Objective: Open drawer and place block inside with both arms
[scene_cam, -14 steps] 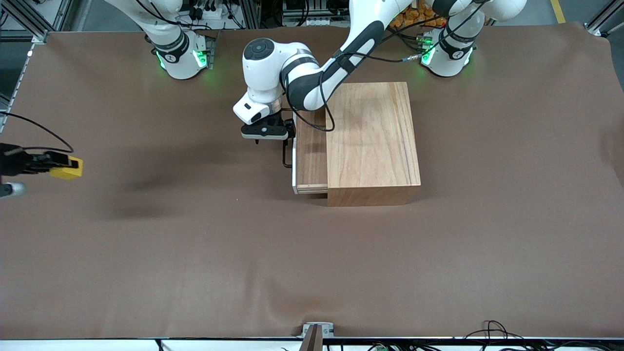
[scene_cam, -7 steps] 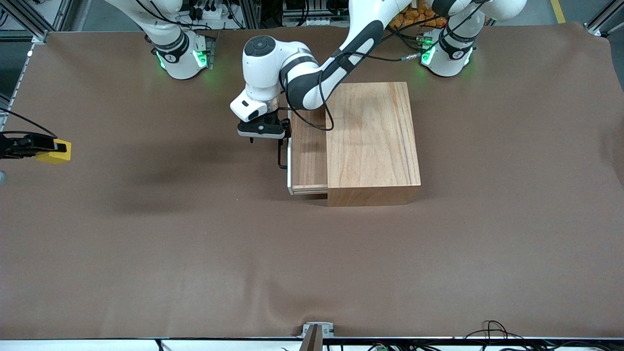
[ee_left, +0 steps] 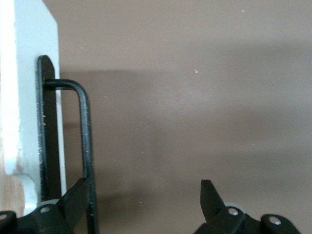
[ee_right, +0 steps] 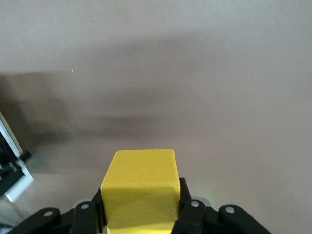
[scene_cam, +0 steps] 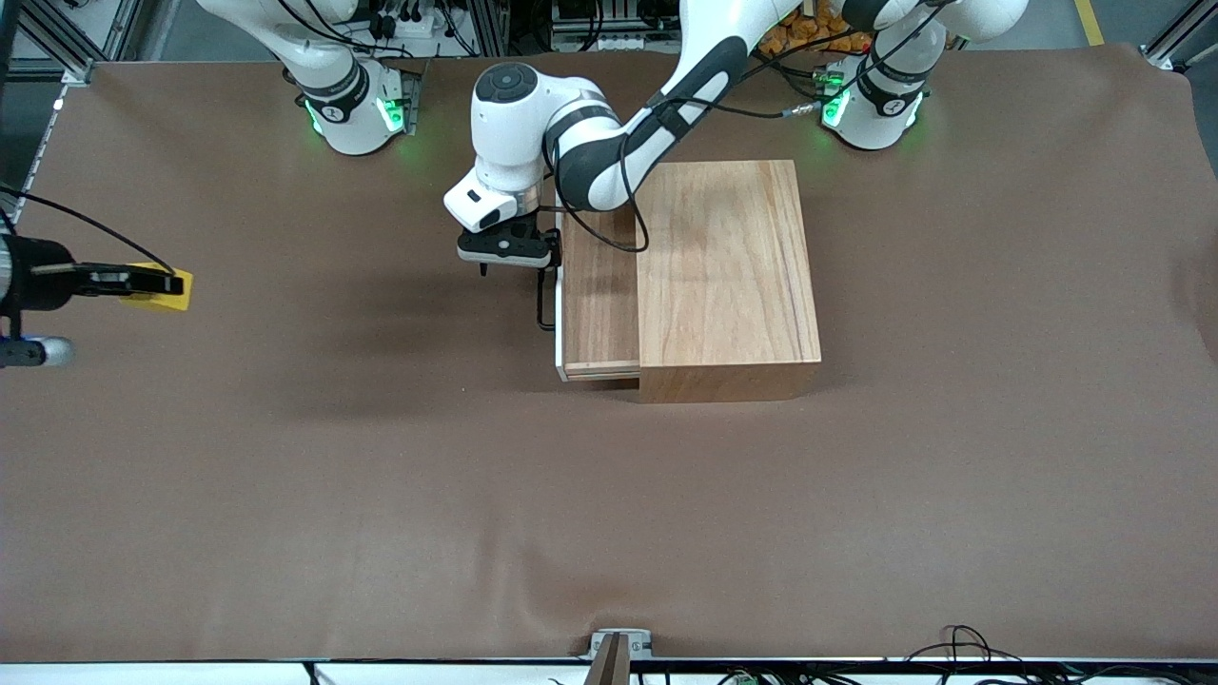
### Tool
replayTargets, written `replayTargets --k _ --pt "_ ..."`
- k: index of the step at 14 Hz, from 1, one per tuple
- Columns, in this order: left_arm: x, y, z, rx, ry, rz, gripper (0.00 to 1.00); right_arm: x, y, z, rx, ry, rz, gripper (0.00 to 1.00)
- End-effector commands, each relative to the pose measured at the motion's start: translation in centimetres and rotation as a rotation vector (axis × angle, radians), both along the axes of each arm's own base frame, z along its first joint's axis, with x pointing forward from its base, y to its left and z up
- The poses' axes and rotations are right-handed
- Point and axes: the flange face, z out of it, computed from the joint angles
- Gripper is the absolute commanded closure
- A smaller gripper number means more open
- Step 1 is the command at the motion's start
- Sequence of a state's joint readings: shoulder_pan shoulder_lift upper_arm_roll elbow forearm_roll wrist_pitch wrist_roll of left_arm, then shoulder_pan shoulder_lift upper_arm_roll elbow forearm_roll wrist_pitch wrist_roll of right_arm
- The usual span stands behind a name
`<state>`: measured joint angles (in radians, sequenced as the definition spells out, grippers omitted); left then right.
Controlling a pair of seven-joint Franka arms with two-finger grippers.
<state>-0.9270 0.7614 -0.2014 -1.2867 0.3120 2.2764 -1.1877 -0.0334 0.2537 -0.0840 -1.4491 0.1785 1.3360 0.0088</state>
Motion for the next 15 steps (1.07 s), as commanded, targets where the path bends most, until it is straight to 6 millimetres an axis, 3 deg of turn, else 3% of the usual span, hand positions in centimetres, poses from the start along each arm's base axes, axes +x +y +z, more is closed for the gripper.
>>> replayTargets --k 1,4,6,11,15 --pt "0.0 -0.1 3.2 -0.047 0.008 0.022 0.00 -0.1 4.5 0.5 -0.056 0.012 -0.094 0.98" --pt "0.2 1.0 5.9 -0.016 0.033 0.050 0.00 -0.6 8.2 0.5 -0.092 0.016 -0.156 0.97" --pt "1.8 2.8 8.8 -0.024 0.028 0.085 0.00 -0.8 10.9 -0.1 -0.122 0.012 -0.209 0.97" --pt "6.7 10.3 15.6 0.073 0.062 0.062 0.00 -1.5 16.9 -1.3 -0.176 0.014 -0.284 0.97" --pt "9.3 16.4 19.0 0.148 0.080 0.034 0.00 -2.4 23.3 -1.9 -0.220 -0.014 -0.378 0.94"
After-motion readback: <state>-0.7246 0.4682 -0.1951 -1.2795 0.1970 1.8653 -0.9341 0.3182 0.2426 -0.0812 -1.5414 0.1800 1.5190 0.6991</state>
